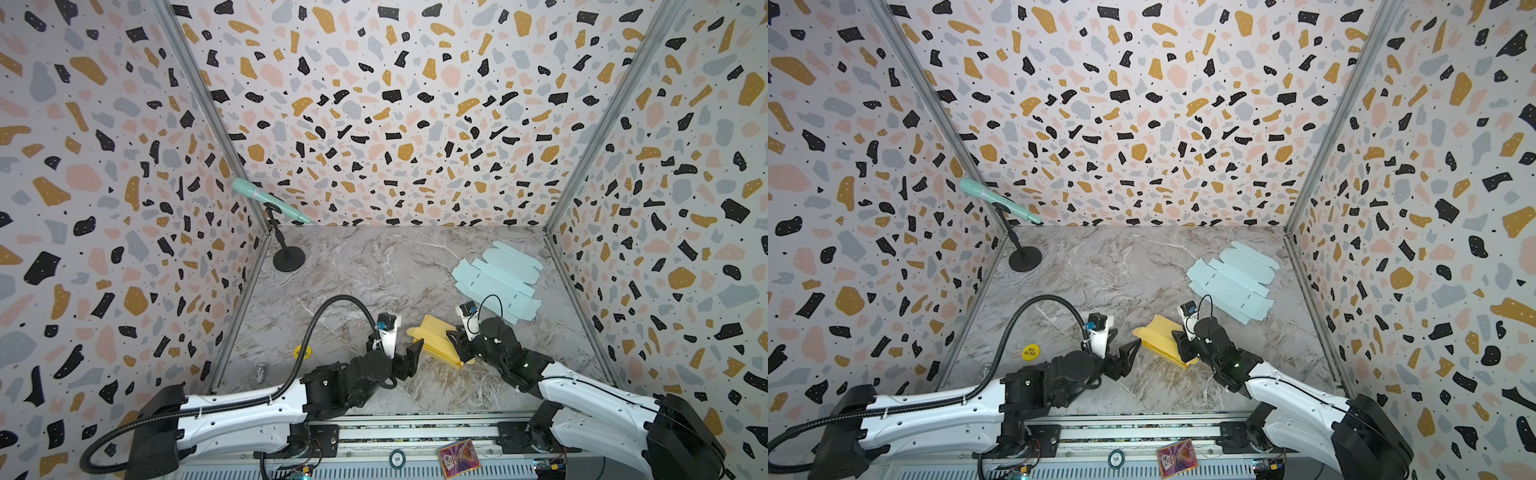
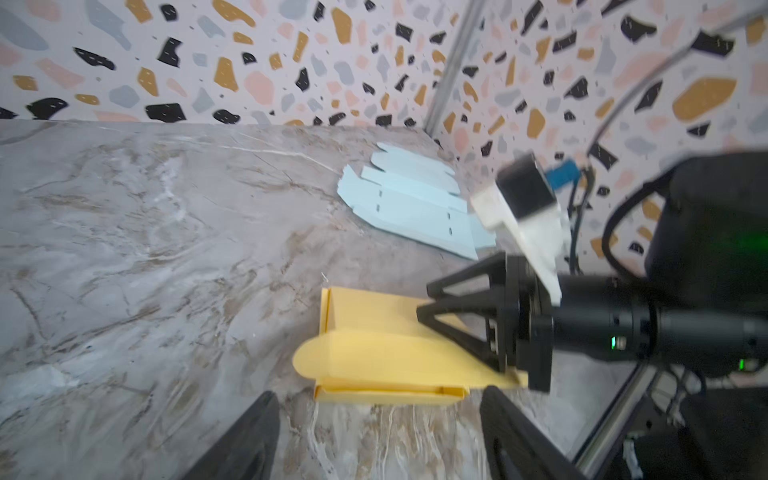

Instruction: Fold the paper box

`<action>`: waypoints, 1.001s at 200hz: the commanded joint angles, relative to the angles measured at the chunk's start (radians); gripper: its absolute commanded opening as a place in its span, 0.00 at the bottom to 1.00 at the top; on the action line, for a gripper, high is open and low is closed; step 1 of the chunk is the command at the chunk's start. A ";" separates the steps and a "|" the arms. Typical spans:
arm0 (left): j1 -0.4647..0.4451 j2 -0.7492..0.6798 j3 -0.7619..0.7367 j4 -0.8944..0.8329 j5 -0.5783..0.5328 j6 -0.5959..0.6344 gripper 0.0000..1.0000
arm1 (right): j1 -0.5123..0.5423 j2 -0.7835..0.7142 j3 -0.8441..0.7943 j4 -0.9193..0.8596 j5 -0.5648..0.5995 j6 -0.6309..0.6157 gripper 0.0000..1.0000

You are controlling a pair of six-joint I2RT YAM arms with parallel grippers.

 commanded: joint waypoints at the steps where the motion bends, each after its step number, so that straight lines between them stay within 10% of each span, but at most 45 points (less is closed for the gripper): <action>1: 0.099 0.047 0.064 -0.053 0.114 -0.035 0.77 | 0.008 0.012 -0.009 0.012 0.017 0.010 0.38; 80: 0.291 0.418 0.181 0.058 0.372 0.045 0.71 | 0.015 0.031 -0.027 0.015 0.023 0.016 0.38; 200: 0.323 0.659 0.192 0.107 0.461 0.087 0.68 | 0.017 0.068 -0.011 -0.008 0.000 0.027 0.37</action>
